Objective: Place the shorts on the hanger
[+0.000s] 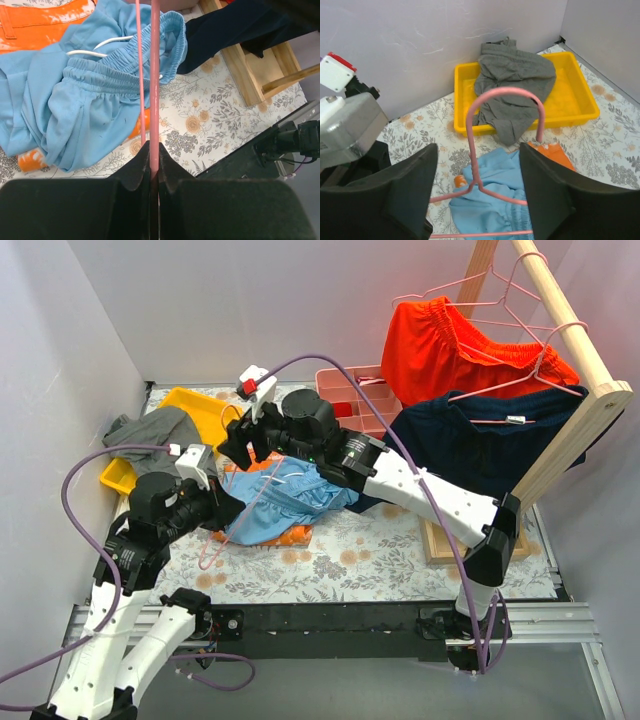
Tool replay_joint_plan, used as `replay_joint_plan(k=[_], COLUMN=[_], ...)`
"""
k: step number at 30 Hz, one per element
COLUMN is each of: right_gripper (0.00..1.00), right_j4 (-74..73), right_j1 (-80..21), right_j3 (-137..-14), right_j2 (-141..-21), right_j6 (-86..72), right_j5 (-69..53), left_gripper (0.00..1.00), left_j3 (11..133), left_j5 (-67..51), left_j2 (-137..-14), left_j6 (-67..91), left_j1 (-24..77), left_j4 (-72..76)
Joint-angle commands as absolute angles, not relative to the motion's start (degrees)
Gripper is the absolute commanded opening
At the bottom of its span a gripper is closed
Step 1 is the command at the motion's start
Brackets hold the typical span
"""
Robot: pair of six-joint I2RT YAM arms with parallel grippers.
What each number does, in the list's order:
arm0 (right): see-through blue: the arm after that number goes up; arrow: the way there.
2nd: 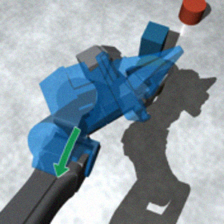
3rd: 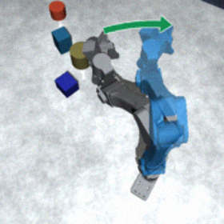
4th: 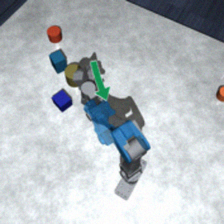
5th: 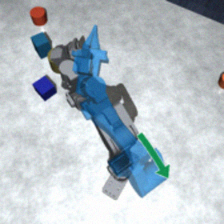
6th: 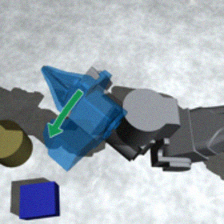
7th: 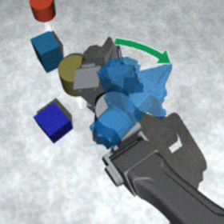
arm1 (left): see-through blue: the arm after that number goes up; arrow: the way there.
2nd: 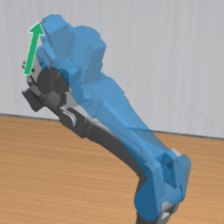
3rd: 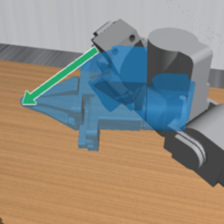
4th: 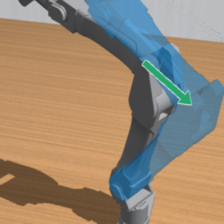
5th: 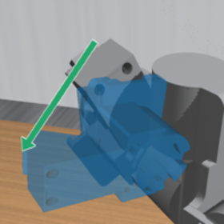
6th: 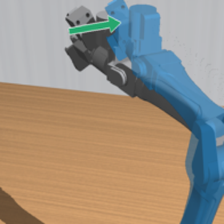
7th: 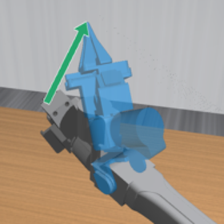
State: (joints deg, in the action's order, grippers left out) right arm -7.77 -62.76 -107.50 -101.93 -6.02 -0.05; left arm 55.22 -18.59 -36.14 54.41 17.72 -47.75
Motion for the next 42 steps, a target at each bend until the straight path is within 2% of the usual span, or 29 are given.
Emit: replay_joint_plan(k=[1, 5, 8, 11, 14, 18, 31, 42], right_gripper=[0.79, 0.81, 0.85, 0.85, 0.82, 0.73, 0.74, 0.71], right_j4=[-10.9, -12.7, -11.2, -15.7, -22.3, -25.3, -31.9, -31.5], right_j1=[-62.9, -62.8, -61.8, -61.0, -58.8, -52.2, -51.7, -51.6], right_j3=[-103.3, -96.9, -90.1, -89.5, -87.5, -81.9, -81.0, -80.8], right_j2=[-94.4, -87.4, -82.7, -81.8, -83.2, -84.2, -96.8, -101.9], right_j6=[-7.1, -9.3, -10.7, -12.7, -14.8, -17.0, -20.5, -26.4], right_j5=[5.1, 12.0, 12.1, 16.2, 20.2, 17.2, 32.9, 35.4], left_gripper=[0.00, 0.00, 0.00, 0.00, 0.00, 0.00, 0.00, 0.00], left_j3=[56.0, 55.5, 54.9, 55.0, 55.7, 55.6, 49.8, 51.0], left_j5=[-16.7, -16.1, -16.3, -16.4, -16.7, -17.8, -23.7, -22.4], left_j2=[-36.0, -36.7, -36.8, -37.3, -37.1, -36.7, -34.6, -38.6], left_j6=[54.5, 55.5, 56.0, 56.8, 57.1, 57.1, 60.9, 60.8], left_j1=[17.5, 17.5, 17.4, 17.5, 17.5, 17.4, 18.4, 24.4], left_j4=[-47.1, -47.9, -47.8, -47.8, -48.7, -51.1, -49.4, -49.6])
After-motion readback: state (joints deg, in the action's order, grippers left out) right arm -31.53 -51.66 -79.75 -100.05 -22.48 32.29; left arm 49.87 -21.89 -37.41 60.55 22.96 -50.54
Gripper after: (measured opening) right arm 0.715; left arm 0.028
